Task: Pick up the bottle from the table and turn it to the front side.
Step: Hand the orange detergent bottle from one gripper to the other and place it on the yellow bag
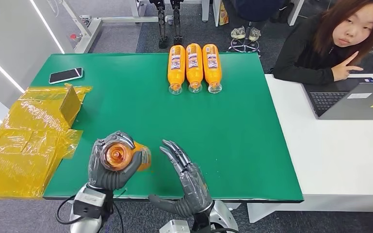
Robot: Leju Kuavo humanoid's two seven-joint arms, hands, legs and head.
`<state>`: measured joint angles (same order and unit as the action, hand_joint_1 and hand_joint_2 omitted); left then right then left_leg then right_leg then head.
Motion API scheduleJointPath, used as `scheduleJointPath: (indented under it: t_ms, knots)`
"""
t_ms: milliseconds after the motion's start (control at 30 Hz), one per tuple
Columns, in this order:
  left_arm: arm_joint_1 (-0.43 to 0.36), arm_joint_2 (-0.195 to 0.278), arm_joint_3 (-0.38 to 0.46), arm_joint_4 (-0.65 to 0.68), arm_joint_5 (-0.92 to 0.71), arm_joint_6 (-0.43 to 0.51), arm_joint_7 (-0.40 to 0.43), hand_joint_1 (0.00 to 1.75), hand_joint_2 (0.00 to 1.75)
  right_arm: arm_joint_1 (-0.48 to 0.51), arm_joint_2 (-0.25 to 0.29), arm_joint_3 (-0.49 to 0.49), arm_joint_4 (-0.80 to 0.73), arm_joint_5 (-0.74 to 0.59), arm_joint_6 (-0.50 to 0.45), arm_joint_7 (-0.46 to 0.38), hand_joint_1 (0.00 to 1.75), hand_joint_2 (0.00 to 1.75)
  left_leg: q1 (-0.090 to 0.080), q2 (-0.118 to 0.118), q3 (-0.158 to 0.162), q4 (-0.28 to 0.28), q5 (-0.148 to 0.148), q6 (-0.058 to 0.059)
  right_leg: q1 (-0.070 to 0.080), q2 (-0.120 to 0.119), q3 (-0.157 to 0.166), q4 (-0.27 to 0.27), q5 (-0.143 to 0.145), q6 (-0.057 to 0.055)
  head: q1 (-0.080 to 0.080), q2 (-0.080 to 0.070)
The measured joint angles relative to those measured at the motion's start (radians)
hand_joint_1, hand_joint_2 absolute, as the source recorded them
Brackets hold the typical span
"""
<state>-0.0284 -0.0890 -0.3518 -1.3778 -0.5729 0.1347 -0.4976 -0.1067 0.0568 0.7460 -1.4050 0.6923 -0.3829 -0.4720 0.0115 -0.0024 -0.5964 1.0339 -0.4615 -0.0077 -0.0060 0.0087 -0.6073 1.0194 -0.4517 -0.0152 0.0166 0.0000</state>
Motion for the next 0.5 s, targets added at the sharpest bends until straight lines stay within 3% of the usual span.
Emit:
scheduleJointPath:
  t_ms: [167, 300, 500]
  knots:
    - [-0.06, 0.044, 0.031, 0.045, -0.158, 0.079, 0.033, 1.72, 1.75, -0.004, 0.0, 0.004, 0.008, -0.029, -0.002, -0.015, 0.0, 1.75, 0.001, 0.0, 0.0, 0.0, 0.001, -0.001, 0.001, 0.0, 0.0, 0.001, 0.0, 0.0, 0.0, 0.0]
    - [-0.106, 0.087, 0.034, 0.108, -0.451, 0.25, 0.135, 1.73, 1.75, -0.022, 0.0, 0.018, 0.021, -0.063, 0.019, -0.029, 0.0, 1.75, 0.001, 0.0, 0.0, 0.0, 0.001, -0.001, 0.001, 0.0, 0.0, 0.001, 0.0, -0.001, 0.0, 0.0]
    - [-0.202, 0.142, 0.034, 0.309, -0.675, 0.383, 0.229, 1.72, 1.75, -0.046, 0.0, 0.032, 0.044, -0.102, 0.027, -0.051, 0.0, 1.75, 0.001, 0.0, 0.0, 0.0, 0.001, -0.001, 0.001, 0.0, 0.0, 0.001, 0.001, -0.001, 0.0, 0.0]
